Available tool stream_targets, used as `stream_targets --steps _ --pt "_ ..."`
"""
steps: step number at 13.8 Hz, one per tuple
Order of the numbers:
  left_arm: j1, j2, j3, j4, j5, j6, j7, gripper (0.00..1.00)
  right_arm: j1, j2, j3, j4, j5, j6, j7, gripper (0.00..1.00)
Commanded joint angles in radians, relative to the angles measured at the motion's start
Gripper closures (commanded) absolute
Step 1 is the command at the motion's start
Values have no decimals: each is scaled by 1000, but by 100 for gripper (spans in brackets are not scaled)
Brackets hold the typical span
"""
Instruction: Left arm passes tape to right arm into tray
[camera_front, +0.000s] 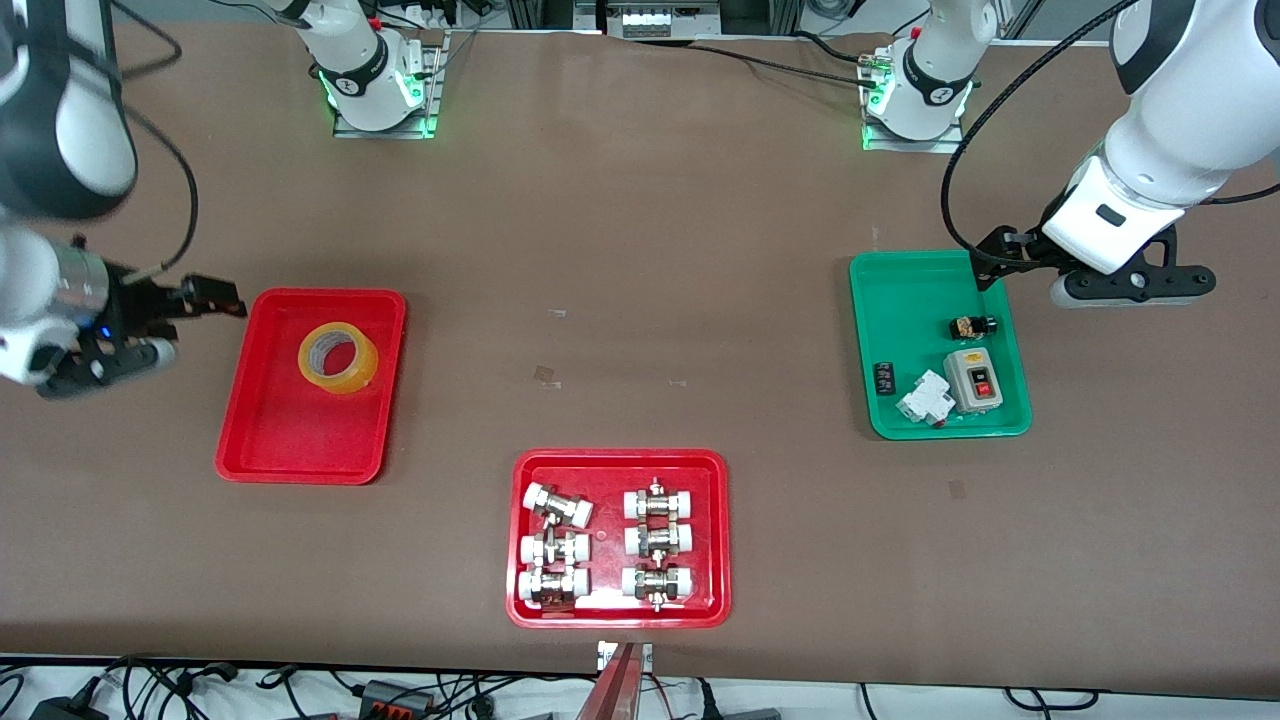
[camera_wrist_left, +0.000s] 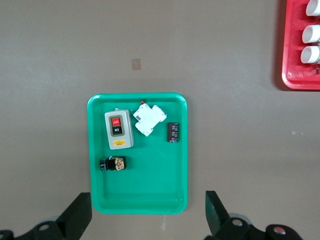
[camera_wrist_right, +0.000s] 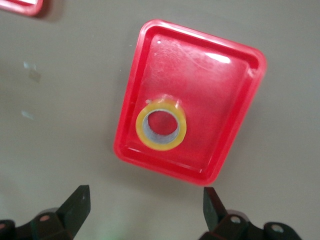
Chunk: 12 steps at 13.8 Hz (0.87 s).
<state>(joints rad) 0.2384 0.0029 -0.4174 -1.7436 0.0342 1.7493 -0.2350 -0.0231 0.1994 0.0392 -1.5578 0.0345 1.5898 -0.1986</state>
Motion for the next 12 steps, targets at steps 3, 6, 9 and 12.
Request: stream_targets --steps 3,6,9,12 --pt "18 -15 -6 -13 -16 -5 -10 0 22 -165 5 -36 -22 -89 194 0" --pt "12 -23 -24 -8 -17 -42 -9 0 20 -276 5 -109 -22 -70 209 0" --pt "18 -24 -21 -8 -20 -43 0 0 19 -374 5 -223 -22 21 196 0" --pt "18 -24 -18 -8 -20 -45 0 0 11 -303 4 -130 -24 13 203 0"
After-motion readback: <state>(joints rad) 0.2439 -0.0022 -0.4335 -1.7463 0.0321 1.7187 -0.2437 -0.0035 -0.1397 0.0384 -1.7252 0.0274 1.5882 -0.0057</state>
